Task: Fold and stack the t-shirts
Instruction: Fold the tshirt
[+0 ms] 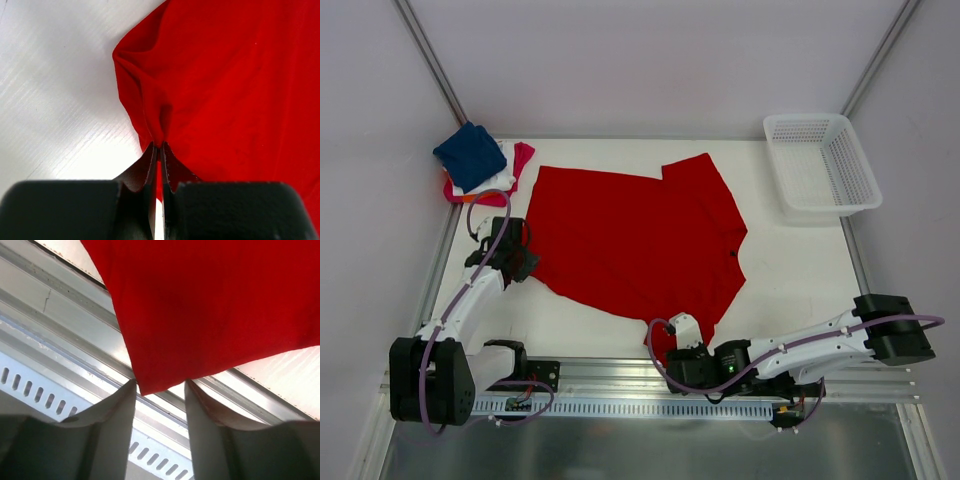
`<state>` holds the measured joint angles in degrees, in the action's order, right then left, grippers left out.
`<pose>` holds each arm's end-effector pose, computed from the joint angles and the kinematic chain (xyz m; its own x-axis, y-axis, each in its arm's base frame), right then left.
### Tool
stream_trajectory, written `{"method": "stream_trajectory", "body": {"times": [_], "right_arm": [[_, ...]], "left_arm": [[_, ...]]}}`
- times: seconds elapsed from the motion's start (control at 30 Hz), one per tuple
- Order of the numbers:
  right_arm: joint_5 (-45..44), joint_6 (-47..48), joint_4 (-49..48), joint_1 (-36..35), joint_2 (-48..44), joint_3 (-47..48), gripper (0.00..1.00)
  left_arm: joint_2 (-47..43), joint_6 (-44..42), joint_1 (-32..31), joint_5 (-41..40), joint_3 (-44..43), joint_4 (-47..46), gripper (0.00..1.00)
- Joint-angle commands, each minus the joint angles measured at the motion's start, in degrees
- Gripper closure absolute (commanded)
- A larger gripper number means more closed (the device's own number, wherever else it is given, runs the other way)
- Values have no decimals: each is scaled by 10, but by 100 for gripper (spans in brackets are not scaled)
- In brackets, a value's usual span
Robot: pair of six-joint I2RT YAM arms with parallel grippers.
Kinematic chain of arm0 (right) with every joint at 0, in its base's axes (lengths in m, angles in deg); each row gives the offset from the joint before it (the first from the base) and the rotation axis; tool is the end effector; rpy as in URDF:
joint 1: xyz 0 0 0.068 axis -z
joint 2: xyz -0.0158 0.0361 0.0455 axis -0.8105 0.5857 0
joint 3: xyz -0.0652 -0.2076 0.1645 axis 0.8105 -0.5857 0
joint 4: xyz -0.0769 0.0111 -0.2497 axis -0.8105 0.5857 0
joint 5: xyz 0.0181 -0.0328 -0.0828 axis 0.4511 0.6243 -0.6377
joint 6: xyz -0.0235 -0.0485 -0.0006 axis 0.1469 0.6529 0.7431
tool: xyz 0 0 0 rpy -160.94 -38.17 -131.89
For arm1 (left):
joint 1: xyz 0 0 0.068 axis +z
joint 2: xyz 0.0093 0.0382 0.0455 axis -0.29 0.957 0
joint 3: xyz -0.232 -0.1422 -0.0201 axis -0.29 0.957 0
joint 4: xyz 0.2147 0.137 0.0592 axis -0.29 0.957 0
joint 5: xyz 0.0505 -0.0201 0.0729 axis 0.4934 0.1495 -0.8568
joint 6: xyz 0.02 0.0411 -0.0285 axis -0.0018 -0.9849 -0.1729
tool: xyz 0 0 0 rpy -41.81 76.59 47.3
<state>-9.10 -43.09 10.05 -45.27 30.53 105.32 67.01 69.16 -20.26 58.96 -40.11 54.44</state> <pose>-0.0188 0.2020 0.1635 -0.5901 -0.5800 -0.5617 -0.7305 0.6797 0.0656 0.2138 -0.0056 0.2062 -0.4562 -0.7099 -0.5366 -0.6217 0.6857 -0.3785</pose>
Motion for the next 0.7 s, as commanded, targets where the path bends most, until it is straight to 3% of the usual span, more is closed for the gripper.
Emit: {"method": "stream_trajectory", "body": {"times": [0.0, 0.17, 0.43, 0.5, 0.67], "right_arm": [[8, -27, -25, -7, 9, 6, 55], [-9, -25, -22, -6, 4, 5, 65], [-13, -24, -21, -4, 13, 10, 90], [-18, -24, -16, -3, 4, 10, 100], [-44, -18, 19, 2, -27, 19, 100]], "left_arm": [[-19, 0, -4, -11, 8, 3, 100], [-19, 0, -4, -10, 11, 2, 100], [-17, -2, -5, -10, 17, -5, 100], [-17, -4, -5, -10, 16, -5, 100], [-19, -6, -5, -9, 15, -7, 100]]}}
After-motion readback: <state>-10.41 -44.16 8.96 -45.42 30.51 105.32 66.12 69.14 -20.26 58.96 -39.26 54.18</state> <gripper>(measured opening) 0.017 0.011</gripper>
